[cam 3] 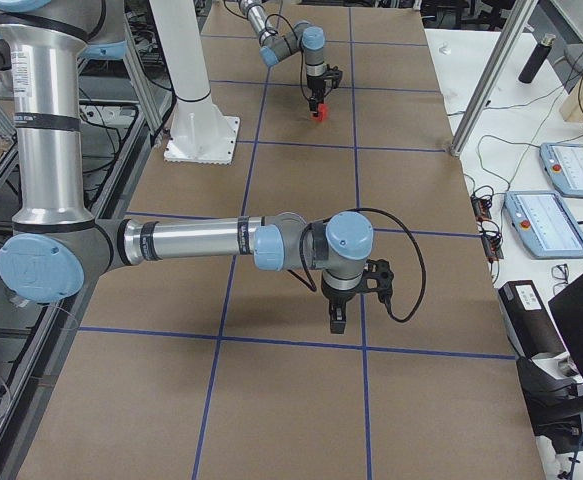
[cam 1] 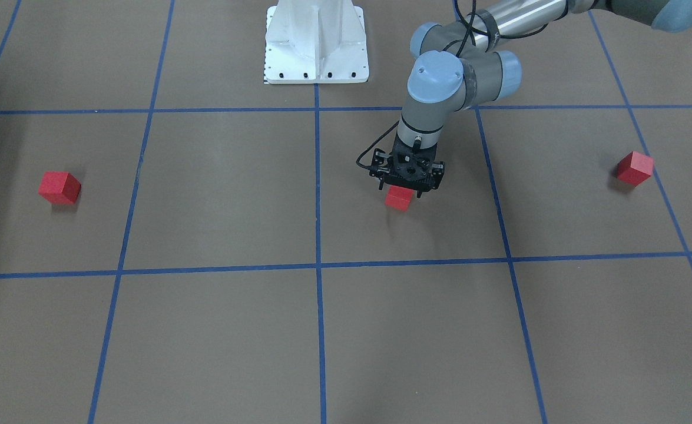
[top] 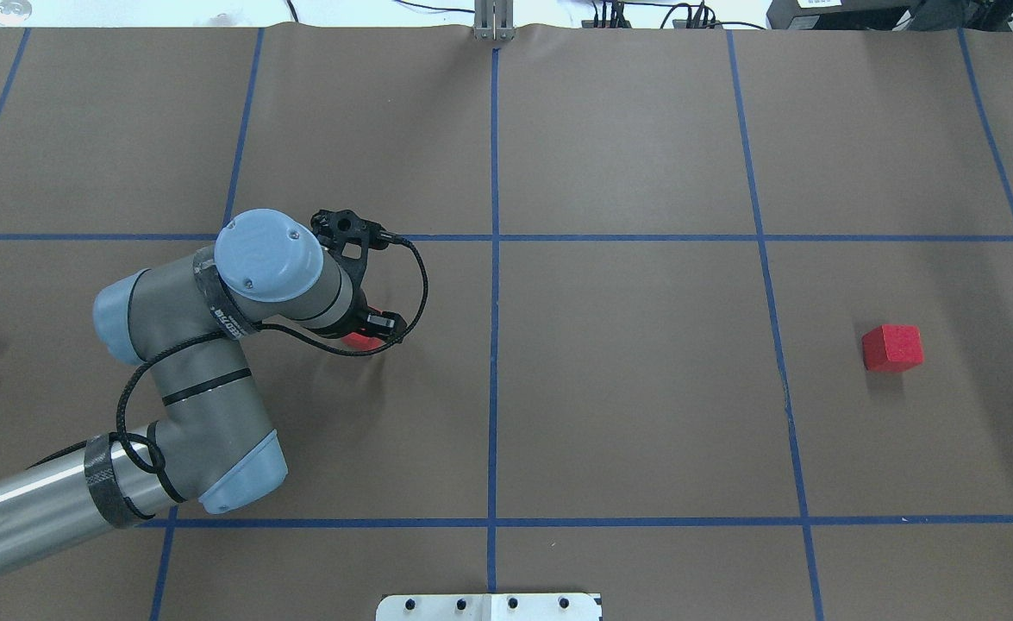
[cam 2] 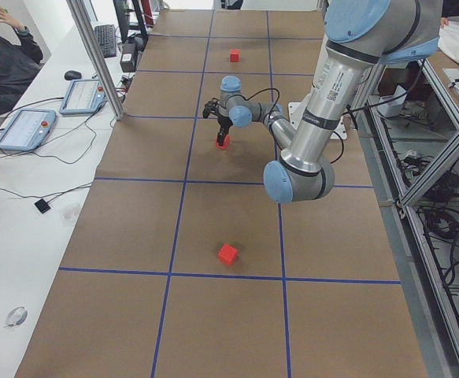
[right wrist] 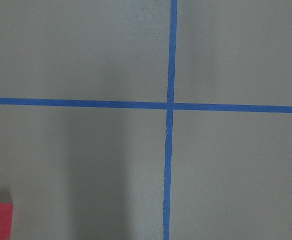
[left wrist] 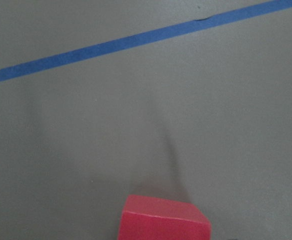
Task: Form red blocks into L shape at center
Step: 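Reach the left gripper down to the red cube in the middle-left cell, then grasp the red cube with the left gripper and carry it to the center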
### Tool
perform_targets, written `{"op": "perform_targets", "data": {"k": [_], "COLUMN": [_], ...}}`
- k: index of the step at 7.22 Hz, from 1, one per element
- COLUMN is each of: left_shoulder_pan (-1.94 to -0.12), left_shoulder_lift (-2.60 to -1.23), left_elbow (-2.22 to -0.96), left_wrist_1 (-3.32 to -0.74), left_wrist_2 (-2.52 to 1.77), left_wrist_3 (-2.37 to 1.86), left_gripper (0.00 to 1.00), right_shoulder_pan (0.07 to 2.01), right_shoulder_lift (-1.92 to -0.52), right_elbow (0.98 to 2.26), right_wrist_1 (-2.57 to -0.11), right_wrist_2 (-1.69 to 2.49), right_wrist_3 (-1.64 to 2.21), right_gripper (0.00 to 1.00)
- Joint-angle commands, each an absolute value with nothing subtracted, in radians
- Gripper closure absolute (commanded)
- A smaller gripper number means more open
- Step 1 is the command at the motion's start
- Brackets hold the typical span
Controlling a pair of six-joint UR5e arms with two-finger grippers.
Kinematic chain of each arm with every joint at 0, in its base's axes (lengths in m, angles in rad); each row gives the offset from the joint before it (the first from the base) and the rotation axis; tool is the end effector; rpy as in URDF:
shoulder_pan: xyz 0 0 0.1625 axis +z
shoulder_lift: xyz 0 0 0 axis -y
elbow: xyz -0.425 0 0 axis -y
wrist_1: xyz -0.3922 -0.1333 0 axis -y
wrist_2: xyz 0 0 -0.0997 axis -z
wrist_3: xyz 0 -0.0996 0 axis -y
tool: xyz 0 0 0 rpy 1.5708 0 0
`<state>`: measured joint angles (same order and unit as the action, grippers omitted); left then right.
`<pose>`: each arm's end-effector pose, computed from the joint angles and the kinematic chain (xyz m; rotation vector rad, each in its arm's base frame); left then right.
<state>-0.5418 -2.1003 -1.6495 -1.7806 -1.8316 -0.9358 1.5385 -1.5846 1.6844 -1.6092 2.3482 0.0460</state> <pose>0.5228 -0.4403 0.2982 0.2470 0.8140 0.1942 0.0476 -0.4900 0.6131 0.0278 -0.7788 -0.0109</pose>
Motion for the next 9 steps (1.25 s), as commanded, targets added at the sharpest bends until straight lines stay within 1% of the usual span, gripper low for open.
{"op": "perform_targets", "data": {"k": [1, 2, 3, 5, 7, 9], "left_shoulder_pan": [-0.541, -0.543, -0.551, -0.578, -0.575, -0.574], "left_shoulder_lift": [-2.102, -2.102, -2.105, -2.137, -2.227, -2.444], "left_elbow": [-1.651, -1.660, -1.667, -1.667, -1.632, -1.437], "left_wrist_1": [-1.778, -1.776, -1.775, -1.761, -1.706, -1.648], "left_wrist_2": [-1.833, -1.833, -1.833, -1.838, -1.836, -1.836], "left_wrist_3": [-0.937, -0.949, -0.957, -0.995, -1.182, -1.259], "left_gripper": [0.41, 0.73, 1.00, 1.00, 1.00, 1.00], "right_shoulder_pan": [1.539, 1.539, 1.539, 1.539, 1.539, 1.539], "right_shoulder_lift": [-1.585, -1.585, -1.583, -1.583, -1.583, -1.583], "right_elbow": [1.684, 1.684, 1.684, 1.686, 1.686, 1.687], "right_wrist_1": [-1.609, -1.609, -1.609, -1.609, -1.609, -1.609], "right_wrist_2": [2.349, 2.347, 2.347, 2.349, 2.349, 2.349], "right_wrist_3": [0.046, 0.046, 0.046, 0.046, 0.048, 0.048], "right_gripper": [0.01, 0.01, 0.01, 0.01, 0.01, 0.01]}}
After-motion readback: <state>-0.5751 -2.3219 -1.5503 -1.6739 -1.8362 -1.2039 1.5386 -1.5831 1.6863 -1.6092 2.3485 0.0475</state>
